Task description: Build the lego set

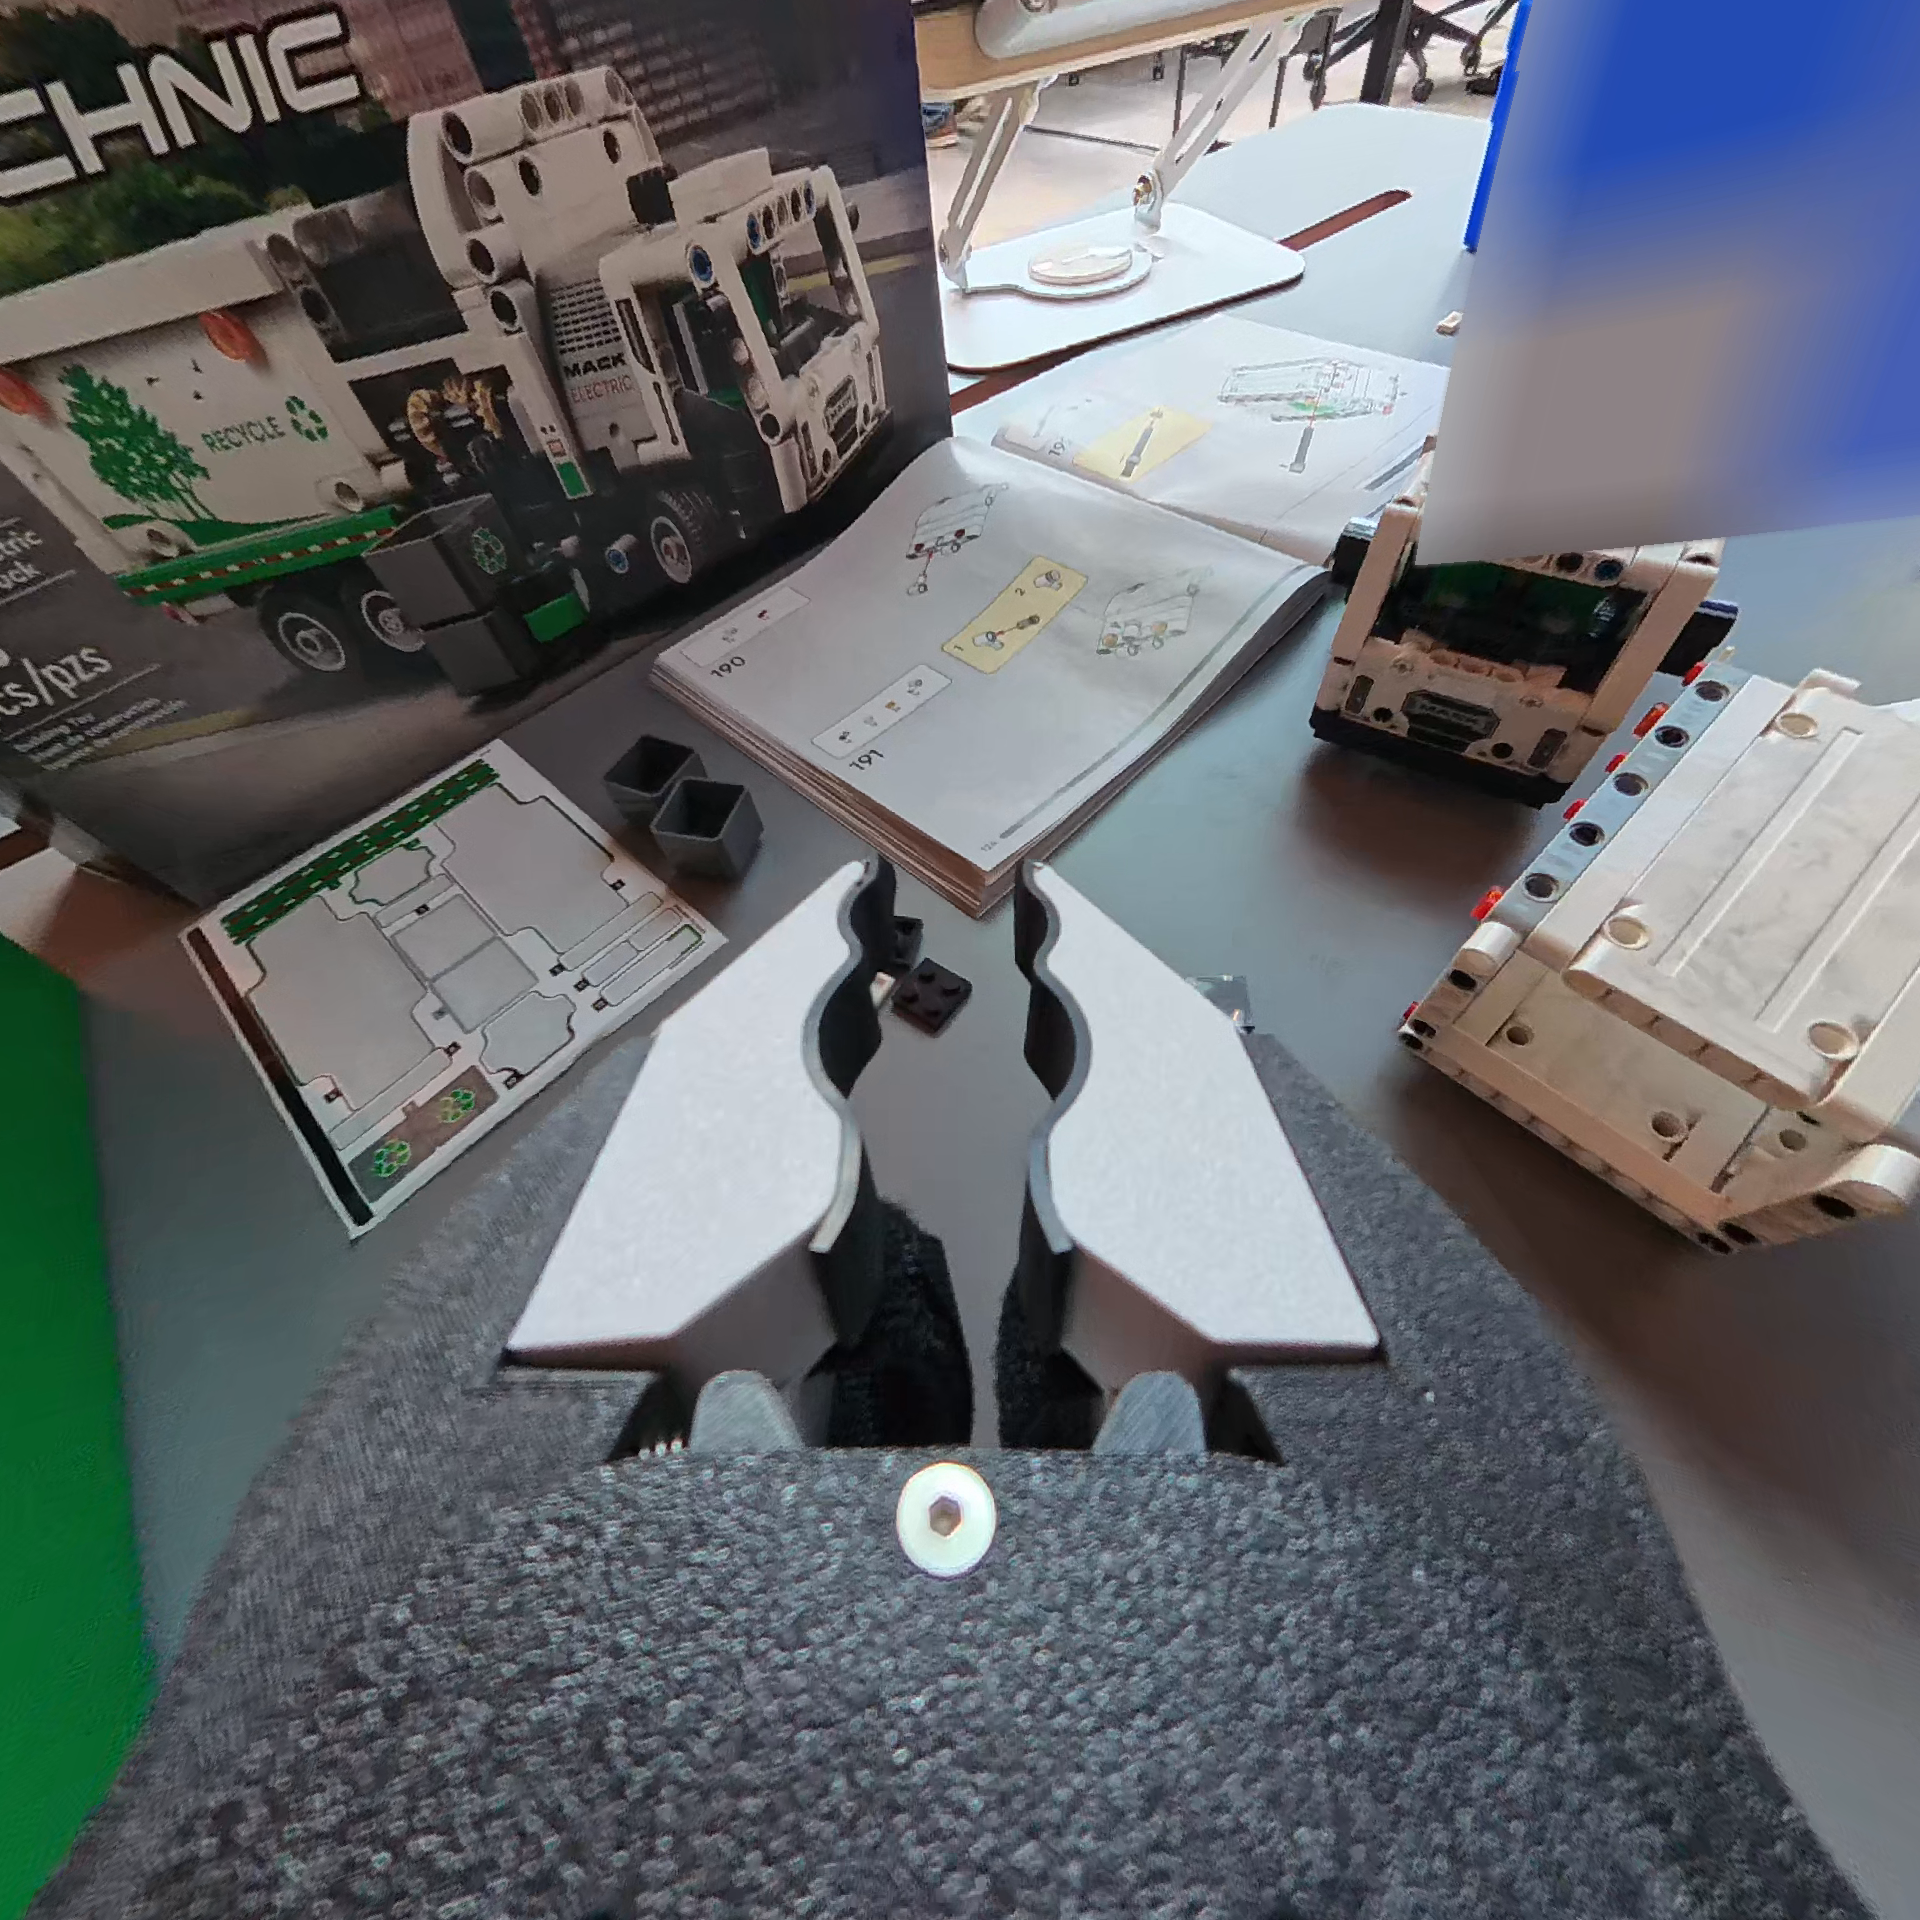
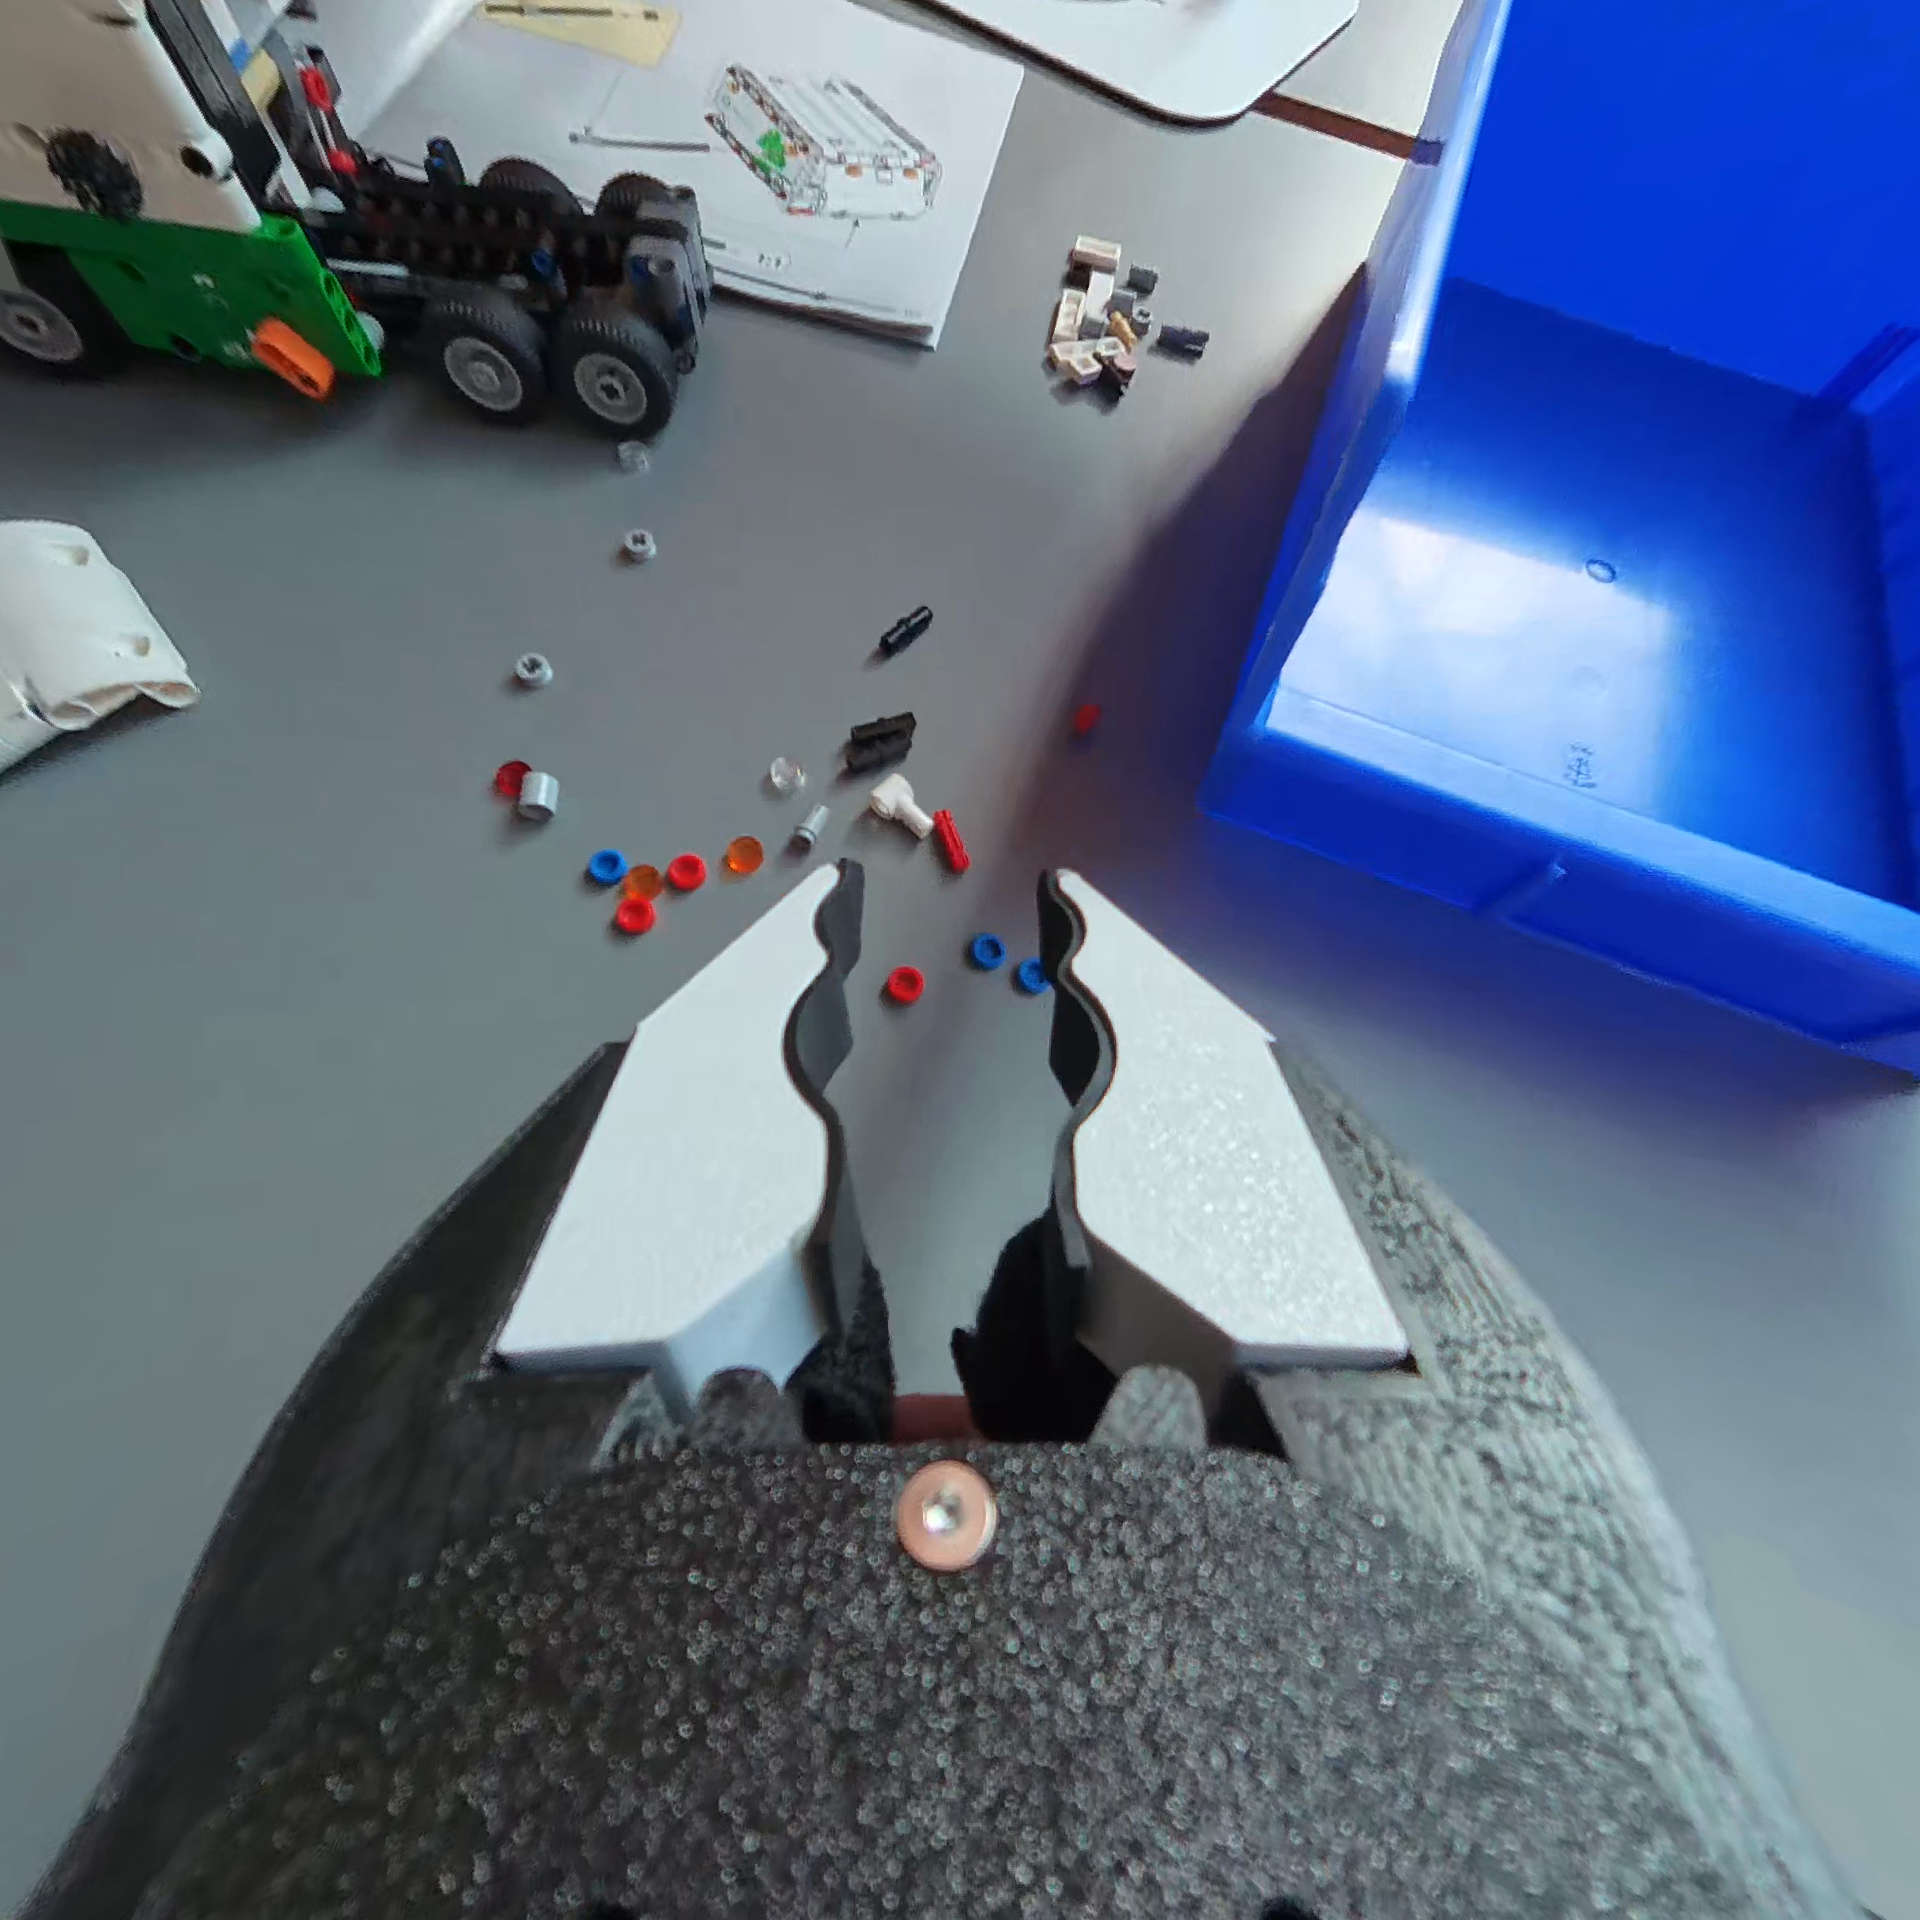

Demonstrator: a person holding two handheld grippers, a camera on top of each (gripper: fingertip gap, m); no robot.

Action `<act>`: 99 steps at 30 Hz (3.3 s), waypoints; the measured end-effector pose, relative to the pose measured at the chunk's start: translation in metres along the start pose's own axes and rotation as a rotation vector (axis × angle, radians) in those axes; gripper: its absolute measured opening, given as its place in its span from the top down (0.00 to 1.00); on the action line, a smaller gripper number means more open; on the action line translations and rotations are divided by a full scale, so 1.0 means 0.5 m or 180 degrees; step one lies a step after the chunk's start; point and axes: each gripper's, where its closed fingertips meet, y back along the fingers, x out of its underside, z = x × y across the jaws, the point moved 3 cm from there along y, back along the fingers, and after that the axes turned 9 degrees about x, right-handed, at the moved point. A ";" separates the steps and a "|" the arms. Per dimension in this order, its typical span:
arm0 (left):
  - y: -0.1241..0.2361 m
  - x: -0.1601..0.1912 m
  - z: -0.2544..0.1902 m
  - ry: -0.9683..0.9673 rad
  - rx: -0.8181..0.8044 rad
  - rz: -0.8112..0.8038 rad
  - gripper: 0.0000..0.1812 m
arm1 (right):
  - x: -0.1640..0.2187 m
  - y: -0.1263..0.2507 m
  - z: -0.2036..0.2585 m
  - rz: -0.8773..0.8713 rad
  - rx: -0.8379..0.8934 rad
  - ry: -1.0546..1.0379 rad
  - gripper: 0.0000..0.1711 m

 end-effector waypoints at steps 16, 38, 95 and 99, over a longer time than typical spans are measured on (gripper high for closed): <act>0.002 -0.008 -0.026 -0.0177 0.0058 0.0002 0.89 | 0.005 -0.057 0.077 0.0481 -0.0389 -0.0236 0.90; 0.004 -0.006 -0.023 -0.0208 0.0017 0.0019 0.89 | -0.030 0.033 0.381 0.0002 -0.2005 0.0746 0.98; 0.001 -0.004 -0.029 -0.0256 0.0023 0.0053 0.89 | -0.014 -0.084 0.092 0.0315 -0.0355 0.0269 0.96; 0.004 -0.007 -0.029 -0.0282 0.0009 0.0037 0.89 | -0.014 -0.083 0.092 0.0317 -0.0370 0.0244 0.96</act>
